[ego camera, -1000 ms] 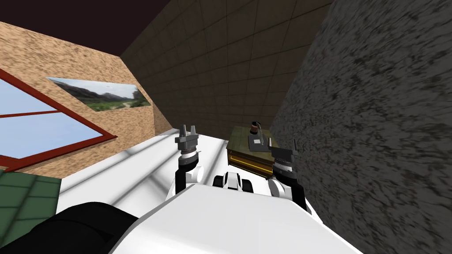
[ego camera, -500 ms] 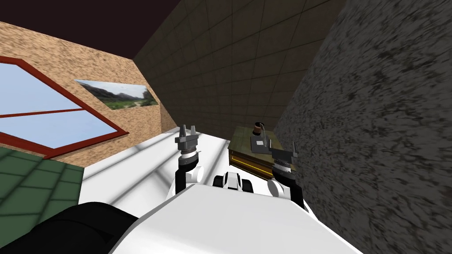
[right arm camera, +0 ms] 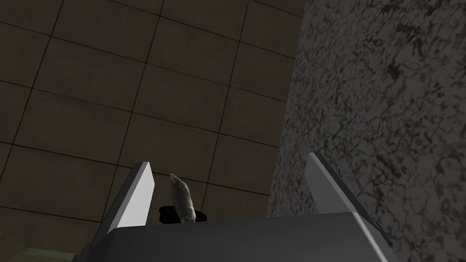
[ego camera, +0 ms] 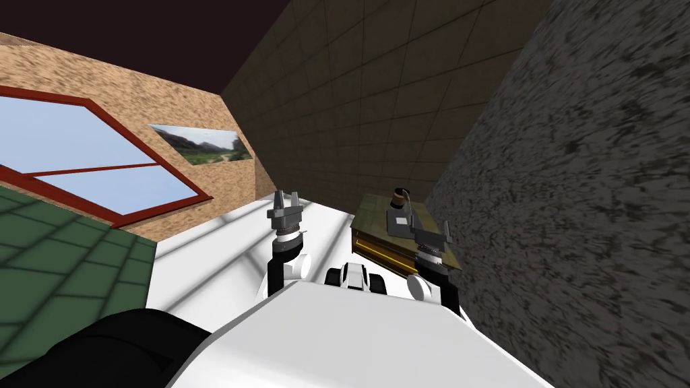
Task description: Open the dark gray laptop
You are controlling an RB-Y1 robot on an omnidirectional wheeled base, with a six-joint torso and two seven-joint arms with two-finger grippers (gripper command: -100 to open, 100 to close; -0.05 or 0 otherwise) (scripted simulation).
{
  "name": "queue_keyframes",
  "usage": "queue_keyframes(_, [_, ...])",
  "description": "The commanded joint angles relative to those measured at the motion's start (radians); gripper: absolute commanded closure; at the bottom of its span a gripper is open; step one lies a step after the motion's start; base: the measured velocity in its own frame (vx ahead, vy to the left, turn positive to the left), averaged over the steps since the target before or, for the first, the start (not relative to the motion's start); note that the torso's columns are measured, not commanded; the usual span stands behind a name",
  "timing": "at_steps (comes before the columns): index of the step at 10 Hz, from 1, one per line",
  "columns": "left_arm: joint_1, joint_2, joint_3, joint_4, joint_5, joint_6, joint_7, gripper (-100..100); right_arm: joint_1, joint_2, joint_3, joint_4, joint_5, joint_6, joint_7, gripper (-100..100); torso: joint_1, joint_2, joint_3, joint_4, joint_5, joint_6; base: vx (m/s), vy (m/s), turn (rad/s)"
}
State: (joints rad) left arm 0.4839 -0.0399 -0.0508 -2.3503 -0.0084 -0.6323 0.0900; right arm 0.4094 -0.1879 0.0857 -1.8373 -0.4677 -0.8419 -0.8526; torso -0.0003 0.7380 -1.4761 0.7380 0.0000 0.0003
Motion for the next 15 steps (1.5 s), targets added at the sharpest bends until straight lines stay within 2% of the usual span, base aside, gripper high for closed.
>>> queue_keyframes(1, [0.000, 0.000, 0.000, 0.000, 0.000, 0.000, 0.000, 0, -0.006, 0.000, 0.003, 0.042, -0.040, -0.015, -0.070, -100, 0.000, 0.000, 0.000, 0.000, 0.000, 0.000, 0.008, -0.008, 0.205])
queue_keyframes(3, [0.000, 0.000, 0.000, 0.000, 0.000, 0.000, 0.000, 0, -0.006, 0.000, 0.003, 0.042, -0.040, -0.015, -0.103, -100, 0.000, 0.000, 0.000, 0.000, 0.000, 0.000, 0.006, -0.011, 0.029])
queue_keyframes(4, [0.000, 0.000, 0.000, 0.000, 0.000, 0.000, 0.000, 0, -0.012, 0.001, 0.006, 0.082, -0.075, -0.029, -0.143, -100, 0.000, 0.000, 0.000, 0.000, 0.000, 0.000, 0.006, -0.010, 0.172])
queue_keyframes(5, [0.000, 0.000, 0.000, 0.000, 0.000, 0.000, 0.000, 0, -0.012, 0.001, 0.006, 0.082, -0.075, -0.029, -0.170, -100, 0.000, 0.000, 0.000, 0.000, 0.000, -0.001, 0.006, -0.014, 0.123])
queue_keyframes(6, [0.000, 0.000, 0.000, 0.000, 0.000, 0.000, 0.000, 0, -0.018, 0.002, 0.009, 0.122, -0.110, -0.042, -0.199, -100, 0.000, 0.000, 0.000, 0.000, 0.000, 0.000, 0.009, -0.019, 0.168])
queue_keyframes(8, [0.000, 0.000, 0.000, 0.000, 0.000, 0.000, 0.000, 0, -0.018, 0.002, 0.009, 0.122, -0.110, -0.042, -0.248, -100, 0.000, 0.000, 0.000, 0.000, 0.000, 0.000, 0.008, -0.014, 0.048])
queue_keyframes(9, [0.000, 0.000, 0.000, 0.000, 0.000, 0.000, 0.000, 0, -0.025, 0.003, 0.011, 0.163, -0.145, -0.055, -0.280, -100, 0.001, 0.000, 0.000, 0.000, 0.000, 0.000, 0.004, -0.010, 0.177])
queue_keyframes(11, [0.000, 0.000, 0.000, 0.000, 0.000, 0.000, 0.000, 0, -0.025, 0.003, 0.011, 0.163, -0.145, -0.055, -0.321, -100, 0.000, 0.000, 0.000, 0.000, 0.000, 0.000, 0.004, -0.010, 0.050])
queue_keyframes(12, [0.000, 0.000, 0.000, 0.000, 0.000, 0.000, 0.000, 0, -0.032, 0.005, 0.014, 0.204, -0.179, -0.067, -0.358, -100, 0.000, 0.000, 0.000, 0.000, 0.000, 0.000, 0.004, -0.010, 0.207])
queue_keyframes(13, [0.000, 0.000, 0.000, 0.000, 0.000, 0.000, 0.000, 0, -0.032, 0.005, 0.014, 0.204, -0.179, -0.067, -0.386, -100, 0.000, 0.000, 0.000, 0.000, 0.000, -0.001, 0.007, -0.016, 0.090])
queue_keyframes(14, [0.000, 0.000, 0.000, 0.000, 0.000, 0.000, 0.000, 0, -0.038, 0.007, 0.017, 0.246, -0.213, -0.079, -0.416, -100, 0.000, 0.000, 0.000, 0.000, 0.000, 0.000, 0.008, -0.021, 0.163])
queue_keyframes(15, [0.000, 0.000, 0.000, 0.000, 0.000, 0.000, 0.000, 0, -0.038, 0.007, 0.017, 0.246, -0.213, -0.079, -0.443, -100, 0.000, 0.000, 0.000, 0.000, 0.000, -0.001, 0.007, -0.019, 0.096])
